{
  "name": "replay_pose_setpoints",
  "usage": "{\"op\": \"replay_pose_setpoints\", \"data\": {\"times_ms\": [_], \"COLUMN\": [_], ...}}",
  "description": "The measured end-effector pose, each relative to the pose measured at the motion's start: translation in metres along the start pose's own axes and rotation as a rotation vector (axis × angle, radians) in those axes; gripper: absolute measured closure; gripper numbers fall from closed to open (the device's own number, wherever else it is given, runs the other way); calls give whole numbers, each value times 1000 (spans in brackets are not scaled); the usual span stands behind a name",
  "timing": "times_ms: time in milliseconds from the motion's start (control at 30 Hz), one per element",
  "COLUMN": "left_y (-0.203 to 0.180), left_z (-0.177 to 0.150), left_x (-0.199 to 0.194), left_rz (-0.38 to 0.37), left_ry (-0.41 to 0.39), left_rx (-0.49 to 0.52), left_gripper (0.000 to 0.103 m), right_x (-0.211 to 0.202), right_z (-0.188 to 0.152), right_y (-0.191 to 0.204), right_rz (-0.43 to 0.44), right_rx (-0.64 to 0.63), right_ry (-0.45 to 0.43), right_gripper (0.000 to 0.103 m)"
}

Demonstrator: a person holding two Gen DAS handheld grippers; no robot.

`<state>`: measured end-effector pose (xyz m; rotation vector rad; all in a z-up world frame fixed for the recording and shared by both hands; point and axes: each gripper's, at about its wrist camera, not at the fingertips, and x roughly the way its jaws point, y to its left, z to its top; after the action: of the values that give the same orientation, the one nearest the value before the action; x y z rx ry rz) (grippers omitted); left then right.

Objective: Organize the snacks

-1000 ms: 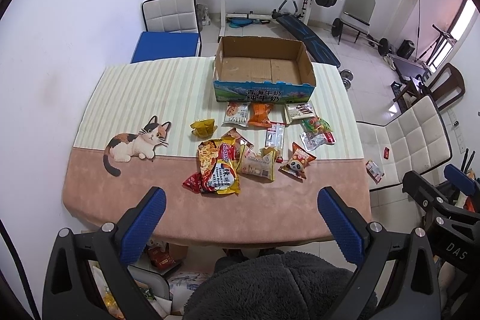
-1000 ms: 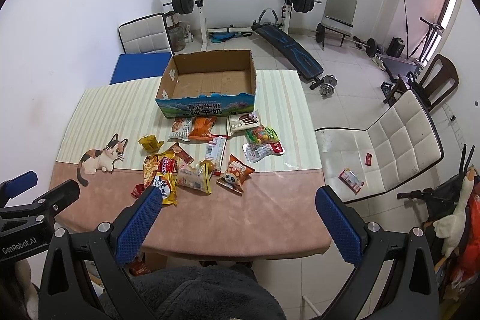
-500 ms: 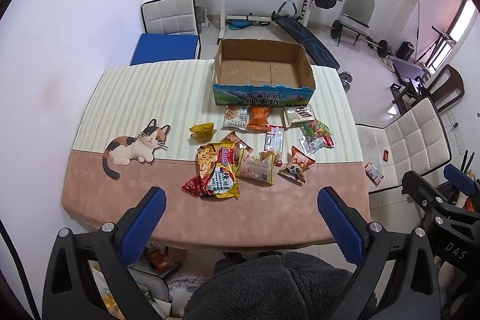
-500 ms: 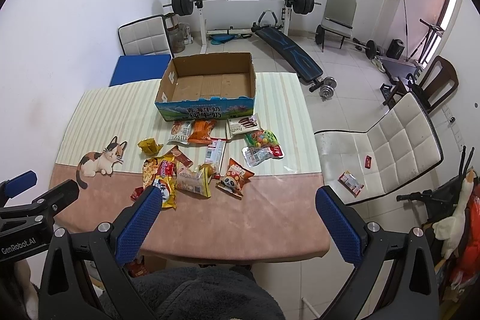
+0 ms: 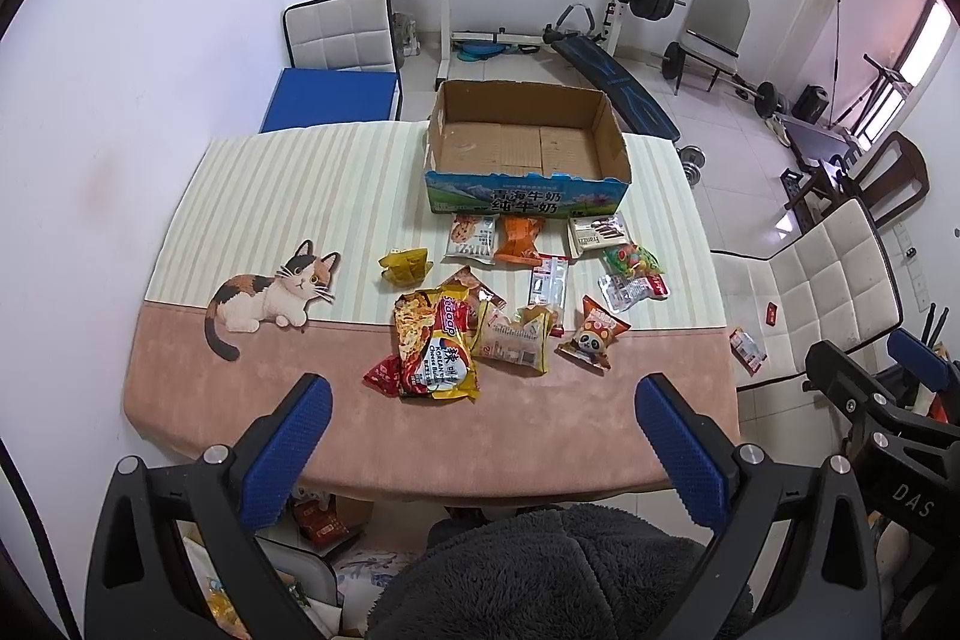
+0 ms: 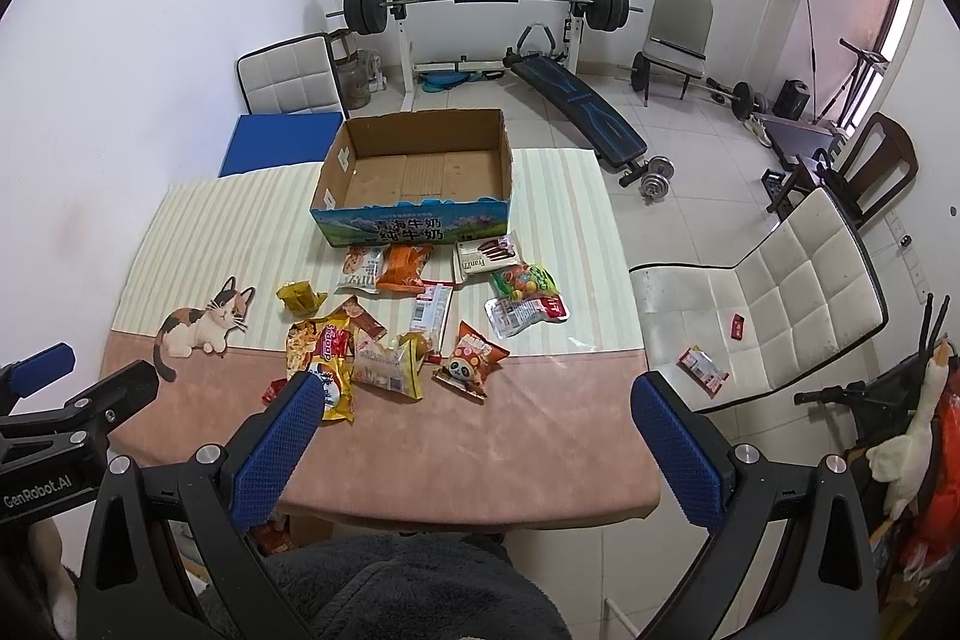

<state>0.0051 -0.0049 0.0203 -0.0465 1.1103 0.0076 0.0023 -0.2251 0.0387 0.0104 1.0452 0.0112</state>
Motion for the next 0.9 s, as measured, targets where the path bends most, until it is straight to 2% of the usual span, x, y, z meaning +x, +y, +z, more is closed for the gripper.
{"op": "replay_pose_setpoints", "data": {"times_ms": [433,567,667,767,900], "left_y": [0,1,7,21,45], "left_z": [0,1,3,6,9], "left_x": [1,8,29,58,103], "left_rz": [-1,0,17,33,75], "left_ry": [1,9,32,75,139], "left_rx": [-1,-20,-57,-105,-150], "left_gripper": [0,0,0,0,0], "right_x": [2,17,41,79,150], "right_z": [10,13,13,11,4], "right_y": [2,4,4,3,8], "right_rz": [7,23,40,73,110], "right_rx": [-2,7,20,49,77], "right_ry": [5,26,51,118,224], "right_gripper": [0,0,0,0,0]}}
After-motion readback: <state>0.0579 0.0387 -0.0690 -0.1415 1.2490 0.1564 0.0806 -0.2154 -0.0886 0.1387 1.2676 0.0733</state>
